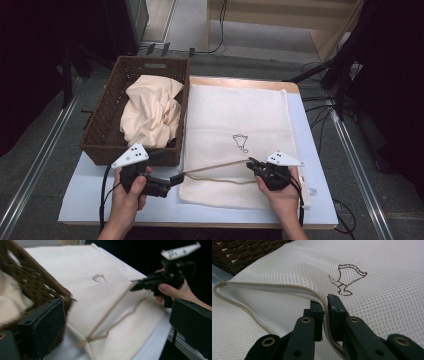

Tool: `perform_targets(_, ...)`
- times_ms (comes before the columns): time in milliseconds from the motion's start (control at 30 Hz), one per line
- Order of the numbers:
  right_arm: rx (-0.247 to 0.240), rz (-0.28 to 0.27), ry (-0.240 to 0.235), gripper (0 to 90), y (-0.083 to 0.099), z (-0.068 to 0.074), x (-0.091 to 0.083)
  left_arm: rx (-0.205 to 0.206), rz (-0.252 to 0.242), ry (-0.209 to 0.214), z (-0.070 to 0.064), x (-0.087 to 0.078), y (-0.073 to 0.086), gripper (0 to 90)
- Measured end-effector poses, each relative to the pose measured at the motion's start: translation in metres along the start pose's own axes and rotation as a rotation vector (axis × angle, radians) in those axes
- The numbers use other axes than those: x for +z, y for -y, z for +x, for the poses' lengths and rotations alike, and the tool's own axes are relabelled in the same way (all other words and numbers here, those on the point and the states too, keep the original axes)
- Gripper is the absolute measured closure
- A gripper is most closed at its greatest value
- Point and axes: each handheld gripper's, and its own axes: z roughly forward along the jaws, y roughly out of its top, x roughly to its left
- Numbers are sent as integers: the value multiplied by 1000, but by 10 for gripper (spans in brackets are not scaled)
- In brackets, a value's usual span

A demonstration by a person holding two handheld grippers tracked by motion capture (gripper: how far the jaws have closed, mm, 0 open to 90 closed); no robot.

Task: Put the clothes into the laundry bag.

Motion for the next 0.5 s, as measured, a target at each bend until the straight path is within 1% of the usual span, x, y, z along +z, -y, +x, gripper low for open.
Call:
perform_targets(133, 2, -4, -9, 840, 0, 0, -1, 2, 3, -96, 18, -1, -15, 3)
perform_targets(233, 4, -6, -10, 840, 0, 0, -1, -19, -14, -160, 33, -1, -26, 3)
perform_targets(267, 0, -4, -10, 840, 0, 0, -1, -23, -20, -175, 38, -1, -29, 3)
perform_targets(300, 0, -3, -11, 840, 1, 0, 0, -32, -28, -187, 42, 0, -33, 3)
perform_targets(333, -1, -3, -11, 840, 1, 0, 0, -41, -34, -187, 47, 0, -36, 3)
perform_targets(367, -2, -3, -11, 839, 1, 0, 0, -55, -37, -184, 51, 1, -39, 3)
perform_targets(433, -2, -3, -13, 836, 1, -1, -1, -87, -60, -163, 57, 1, -46, 3)
perform_targets(467, 0, -4, -14, 836, 1, -1, -1, -84, -65, -168, 59, 1, -49, 3)
perform_targets(500, -1, -6, -15, 834, 2, -1, -1, -80, -66, -185, 61, 3, -53, 3)
